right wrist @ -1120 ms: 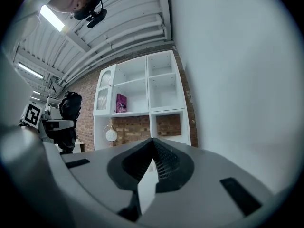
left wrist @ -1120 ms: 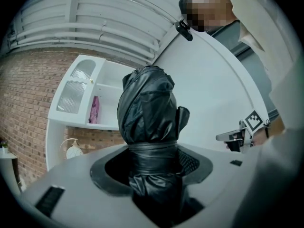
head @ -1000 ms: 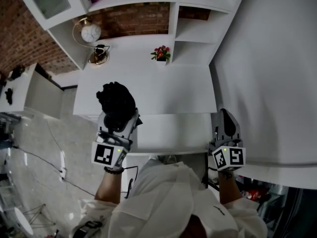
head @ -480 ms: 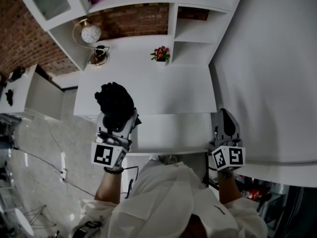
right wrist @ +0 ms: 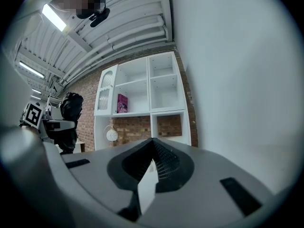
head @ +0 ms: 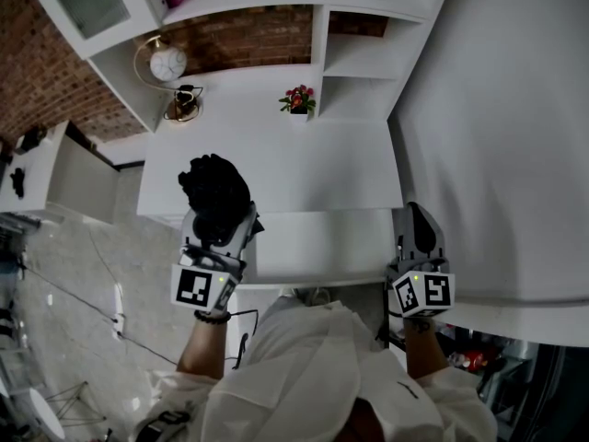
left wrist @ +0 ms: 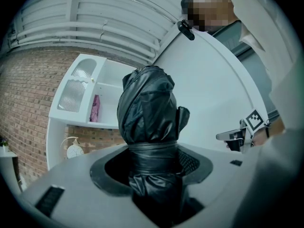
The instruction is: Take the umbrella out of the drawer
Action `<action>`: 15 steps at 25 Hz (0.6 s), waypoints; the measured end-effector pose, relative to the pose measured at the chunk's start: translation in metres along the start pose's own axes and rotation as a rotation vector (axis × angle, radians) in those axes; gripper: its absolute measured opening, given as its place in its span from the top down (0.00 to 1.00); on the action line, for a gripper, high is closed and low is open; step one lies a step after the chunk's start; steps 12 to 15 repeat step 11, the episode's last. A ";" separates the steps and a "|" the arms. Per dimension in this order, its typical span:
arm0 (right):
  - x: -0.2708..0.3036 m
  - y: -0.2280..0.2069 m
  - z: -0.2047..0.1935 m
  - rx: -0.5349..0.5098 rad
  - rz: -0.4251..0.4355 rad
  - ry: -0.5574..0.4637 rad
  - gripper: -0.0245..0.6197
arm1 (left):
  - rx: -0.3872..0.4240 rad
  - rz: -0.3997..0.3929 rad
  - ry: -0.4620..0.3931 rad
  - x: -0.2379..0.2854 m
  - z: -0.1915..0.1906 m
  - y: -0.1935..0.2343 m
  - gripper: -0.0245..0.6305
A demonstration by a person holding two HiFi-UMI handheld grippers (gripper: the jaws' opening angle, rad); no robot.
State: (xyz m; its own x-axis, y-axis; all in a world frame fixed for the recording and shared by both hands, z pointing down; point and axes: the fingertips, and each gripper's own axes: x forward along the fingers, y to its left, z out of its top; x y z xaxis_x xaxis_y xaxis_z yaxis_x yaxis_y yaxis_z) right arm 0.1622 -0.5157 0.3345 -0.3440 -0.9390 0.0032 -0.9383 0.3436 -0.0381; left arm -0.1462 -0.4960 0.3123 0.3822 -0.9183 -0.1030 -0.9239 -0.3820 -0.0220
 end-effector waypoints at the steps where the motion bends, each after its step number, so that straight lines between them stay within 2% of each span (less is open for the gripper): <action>1: 0.000 0.000 0.000 0.001 -0.001 0.001 0.94 | -0.002 -0.001 -0.001 0.000 0.000 0.000 0.55; 15: 0.002 0.003 -0.002 0.011 0.001 0.006 0.94 | -0.014 0.000 0.004 0.000 -0.003 0.001 0.55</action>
